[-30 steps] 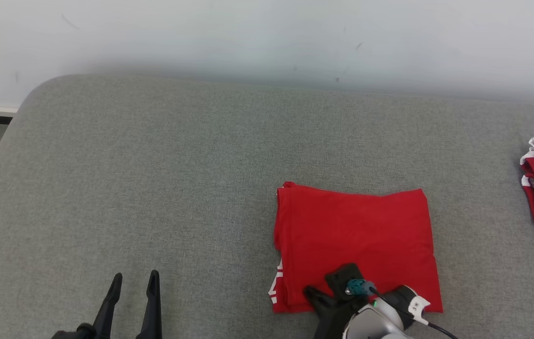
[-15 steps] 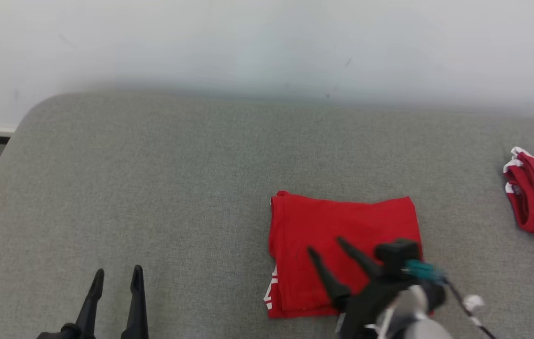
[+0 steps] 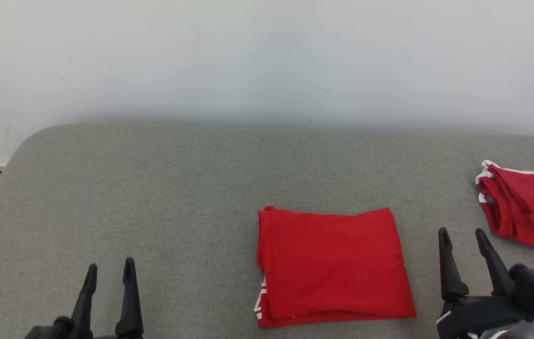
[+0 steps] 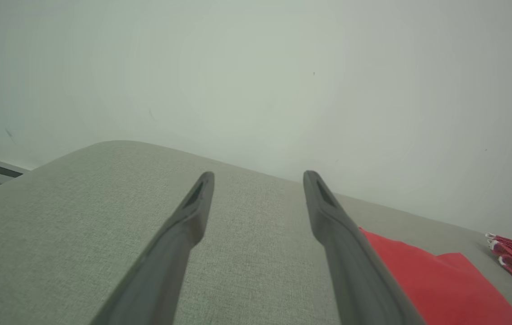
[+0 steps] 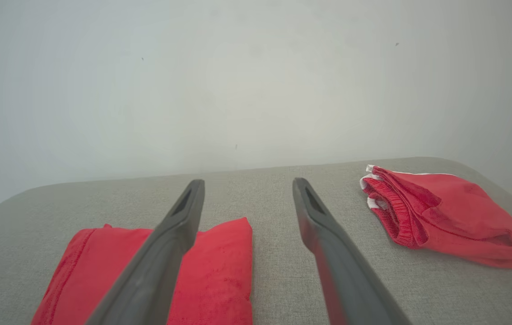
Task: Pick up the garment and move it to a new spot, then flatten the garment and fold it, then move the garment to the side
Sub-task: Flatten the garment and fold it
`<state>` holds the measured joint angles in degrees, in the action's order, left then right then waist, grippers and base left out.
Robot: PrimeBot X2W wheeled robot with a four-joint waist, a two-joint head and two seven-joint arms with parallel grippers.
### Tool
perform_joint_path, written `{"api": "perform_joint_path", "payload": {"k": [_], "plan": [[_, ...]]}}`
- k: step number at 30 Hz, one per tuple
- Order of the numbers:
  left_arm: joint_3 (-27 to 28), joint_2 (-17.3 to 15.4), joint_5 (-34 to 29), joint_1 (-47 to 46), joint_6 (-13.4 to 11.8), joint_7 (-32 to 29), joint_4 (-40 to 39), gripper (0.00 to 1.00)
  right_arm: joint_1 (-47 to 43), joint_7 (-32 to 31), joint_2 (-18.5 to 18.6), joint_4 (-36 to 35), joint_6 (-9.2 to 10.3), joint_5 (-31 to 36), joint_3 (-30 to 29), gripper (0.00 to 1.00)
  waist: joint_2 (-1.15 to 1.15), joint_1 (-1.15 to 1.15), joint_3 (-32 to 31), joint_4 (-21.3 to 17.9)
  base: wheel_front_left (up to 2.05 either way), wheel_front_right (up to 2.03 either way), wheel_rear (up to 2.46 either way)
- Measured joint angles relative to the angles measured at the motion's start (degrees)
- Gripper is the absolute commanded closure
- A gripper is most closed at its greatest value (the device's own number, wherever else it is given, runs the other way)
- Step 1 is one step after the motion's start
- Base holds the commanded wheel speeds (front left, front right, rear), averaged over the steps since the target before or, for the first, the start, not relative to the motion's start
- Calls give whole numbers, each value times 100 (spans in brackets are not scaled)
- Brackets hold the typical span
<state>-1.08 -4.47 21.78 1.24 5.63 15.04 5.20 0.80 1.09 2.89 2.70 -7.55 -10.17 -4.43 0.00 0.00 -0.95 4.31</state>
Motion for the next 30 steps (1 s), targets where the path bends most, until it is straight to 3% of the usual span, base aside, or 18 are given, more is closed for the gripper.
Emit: {"api": "perform_joint_path", "payload": {"k": [12, 19, 30], "plan": [[131, -31, -413, -25, 130, 1, 770, 0, -93, 911, -3, 768, 0, 388, -151, 0, 0, 0, -69, -198, 0, 0, 0], [130, -122, -572, -7, 151, 1, 917, 0, 32, 905, -4, 1504, 0, 584, -168, 0, 0, 0, -36, -288, 0, 0, 0], [98, -188, -570, -9, 177, 1, 843, 0, 126, 894, -5, 1433, 0, 392, 367, 0, 0, 0, -18, -385, 0, 0, 0]]}}
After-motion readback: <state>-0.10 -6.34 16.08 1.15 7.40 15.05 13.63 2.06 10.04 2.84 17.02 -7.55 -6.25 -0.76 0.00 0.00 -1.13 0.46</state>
